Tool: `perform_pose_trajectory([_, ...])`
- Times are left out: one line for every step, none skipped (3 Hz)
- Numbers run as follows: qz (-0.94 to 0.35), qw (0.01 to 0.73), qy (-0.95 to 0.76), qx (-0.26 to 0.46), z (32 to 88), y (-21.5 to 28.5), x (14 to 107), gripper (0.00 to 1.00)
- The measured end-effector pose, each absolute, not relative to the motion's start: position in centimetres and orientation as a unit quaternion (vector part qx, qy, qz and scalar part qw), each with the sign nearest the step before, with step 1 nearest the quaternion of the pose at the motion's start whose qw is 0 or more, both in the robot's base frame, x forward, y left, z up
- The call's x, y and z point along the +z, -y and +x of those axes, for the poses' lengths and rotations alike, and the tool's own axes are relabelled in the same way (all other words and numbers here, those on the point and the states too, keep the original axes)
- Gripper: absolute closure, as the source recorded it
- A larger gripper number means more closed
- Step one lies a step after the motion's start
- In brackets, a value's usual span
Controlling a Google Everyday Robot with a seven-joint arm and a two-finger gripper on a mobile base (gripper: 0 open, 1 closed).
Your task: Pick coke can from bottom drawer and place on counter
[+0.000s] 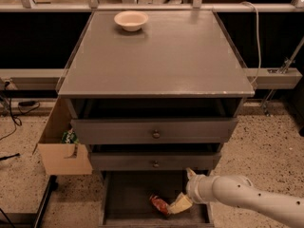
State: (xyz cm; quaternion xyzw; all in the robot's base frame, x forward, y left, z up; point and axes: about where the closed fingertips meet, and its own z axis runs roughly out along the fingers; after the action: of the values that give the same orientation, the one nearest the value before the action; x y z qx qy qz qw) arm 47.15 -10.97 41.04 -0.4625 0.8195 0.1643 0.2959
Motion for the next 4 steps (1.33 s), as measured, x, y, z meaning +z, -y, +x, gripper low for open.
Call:
perform_pose_trajectory([-0.436, 0.307, -0.829, 0.171, 47.3, 11.3, 38.3, 0.00])
perform_pose_trajectory([-0.405, 0.314, -0.839, 0.186, 47.3, 11.4, 35.7, 0.00])
perform_pose_trajectory([-0.368, 0.312, -0.848, 0.220, 46.7, 10.6, 31.7, 0.00])
perform_pose_trajectory([-0.373, 0.312, -0.847, 0.215, 46.8, 10.6, 31.9, 0.00])
